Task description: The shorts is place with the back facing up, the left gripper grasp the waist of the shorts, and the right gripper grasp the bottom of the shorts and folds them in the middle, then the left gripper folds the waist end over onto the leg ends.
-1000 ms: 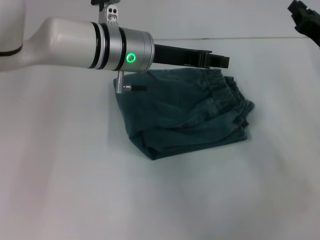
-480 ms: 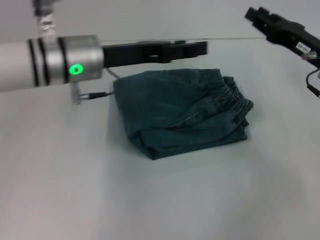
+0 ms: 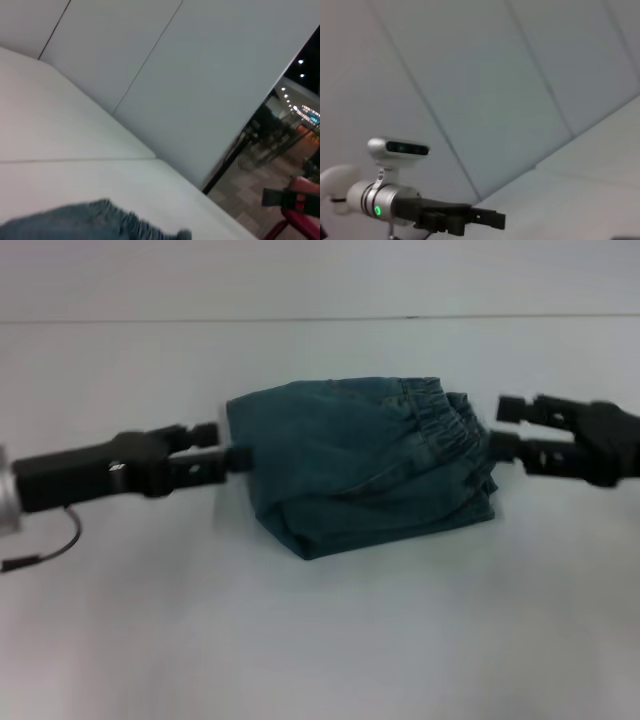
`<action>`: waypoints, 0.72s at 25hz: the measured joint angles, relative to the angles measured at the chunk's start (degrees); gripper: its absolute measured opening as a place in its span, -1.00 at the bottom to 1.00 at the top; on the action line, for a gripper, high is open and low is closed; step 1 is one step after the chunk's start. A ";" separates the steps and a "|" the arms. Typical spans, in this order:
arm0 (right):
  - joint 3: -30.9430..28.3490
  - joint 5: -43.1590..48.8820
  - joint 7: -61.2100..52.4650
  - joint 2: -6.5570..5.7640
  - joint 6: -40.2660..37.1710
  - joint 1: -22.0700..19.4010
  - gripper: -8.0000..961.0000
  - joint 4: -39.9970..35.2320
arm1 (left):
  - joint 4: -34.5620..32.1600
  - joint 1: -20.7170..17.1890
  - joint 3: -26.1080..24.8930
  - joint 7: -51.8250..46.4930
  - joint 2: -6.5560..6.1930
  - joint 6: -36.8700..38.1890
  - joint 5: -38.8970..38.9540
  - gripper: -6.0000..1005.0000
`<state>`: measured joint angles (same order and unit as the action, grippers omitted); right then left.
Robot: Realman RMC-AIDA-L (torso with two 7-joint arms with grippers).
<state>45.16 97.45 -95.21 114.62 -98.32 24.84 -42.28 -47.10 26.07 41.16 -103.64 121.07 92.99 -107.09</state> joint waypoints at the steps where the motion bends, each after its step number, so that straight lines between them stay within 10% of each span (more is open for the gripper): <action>1: -0.37 0.65 0.25 -0.21 -0.78 -0.77 0.54 -0.03 | -0.34 -1.06 -1.42 1.38 -0.07 1.30 -1.18 0.86; 18: -7.14 14.77 2.10 0.72 3.31 -4.09 0.87 0.59 | -1.51 -3.50 -5.49 6.18 0.30 4.66 -12.29 0.86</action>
<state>38.03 112.21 -93.11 115.35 -95.01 20.75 -41.69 -48.60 22.57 35.66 -97.46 121.37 97.65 -119.38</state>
